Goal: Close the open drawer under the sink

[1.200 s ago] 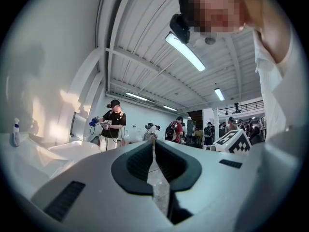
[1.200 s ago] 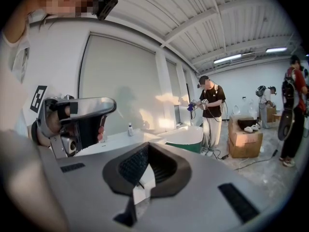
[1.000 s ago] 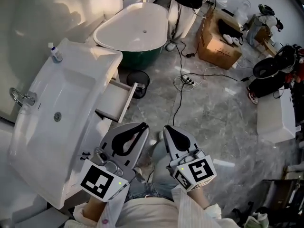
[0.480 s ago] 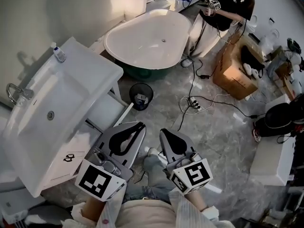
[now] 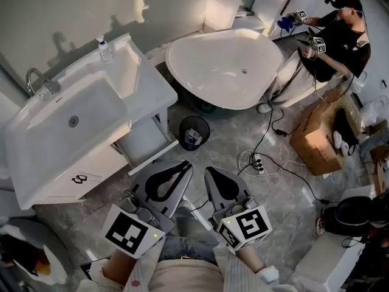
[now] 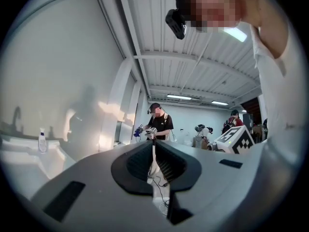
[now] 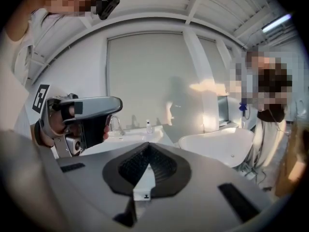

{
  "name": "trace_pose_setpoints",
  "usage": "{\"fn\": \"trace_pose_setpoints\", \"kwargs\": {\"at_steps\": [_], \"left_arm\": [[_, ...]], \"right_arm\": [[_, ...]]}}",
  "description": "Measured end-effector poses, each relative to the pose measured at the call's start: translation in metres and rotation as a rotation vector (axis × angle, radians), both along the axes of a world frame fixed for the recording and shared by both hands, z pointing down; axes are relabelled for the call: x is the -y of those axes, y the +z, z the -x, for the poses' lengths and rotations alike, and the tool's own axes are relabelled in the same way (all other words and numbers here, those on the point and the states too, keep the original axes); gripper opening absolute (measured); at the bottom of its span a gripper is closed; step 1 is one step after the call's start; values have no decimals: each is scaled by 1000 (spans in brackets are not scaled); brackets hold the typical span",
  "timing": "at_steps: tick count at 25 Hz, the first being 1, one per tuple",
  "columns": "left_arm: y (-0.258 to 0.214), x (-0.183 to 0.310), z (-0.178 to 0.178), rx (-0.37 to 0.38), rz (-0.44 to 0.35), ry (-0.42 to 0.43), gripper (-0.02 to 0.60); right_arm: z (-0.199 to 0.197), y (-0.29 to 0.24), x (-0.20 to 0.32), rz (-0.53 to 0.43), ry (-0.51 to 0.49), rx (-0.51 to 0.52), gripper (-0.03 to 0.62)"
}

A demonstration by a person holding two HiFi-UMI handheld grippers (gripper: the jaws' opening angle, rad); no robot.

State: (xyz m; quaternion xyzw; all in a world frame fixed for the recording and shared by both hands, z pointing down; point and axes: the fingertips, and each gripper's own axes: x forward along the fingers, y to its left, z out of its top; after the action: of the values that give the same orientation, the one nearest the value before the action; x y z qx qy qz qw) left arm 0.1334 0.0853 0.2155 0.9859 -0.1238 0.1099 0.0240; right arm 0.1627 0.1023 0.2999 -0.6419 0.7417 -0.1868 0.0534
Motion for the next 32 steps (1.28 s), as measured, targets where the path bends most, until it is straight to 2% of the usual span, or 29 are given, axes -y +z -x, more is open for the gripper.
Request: {"fn": "trace_pose_setpoints", "kwargs": {"at_steps": [8, 14, 23, 32], "left_arm": [[-5, 44, 31, 3, -35, -175, 29], [-15, 85, 60, 4, -71, -269, 29], [-19, 127, 96, 7, -94, -338, 29], [-1, 149, 120, 31, -77, -406, 29]], "right_arm": [[31, 0, 53, -30, -175, 12, 9], [59, -1, 97, -43, -252, 11, 9], [90, -4, 143, -55, -310, 11, 9], [105, 13, 164, -26, -358, 2, 9]]}}
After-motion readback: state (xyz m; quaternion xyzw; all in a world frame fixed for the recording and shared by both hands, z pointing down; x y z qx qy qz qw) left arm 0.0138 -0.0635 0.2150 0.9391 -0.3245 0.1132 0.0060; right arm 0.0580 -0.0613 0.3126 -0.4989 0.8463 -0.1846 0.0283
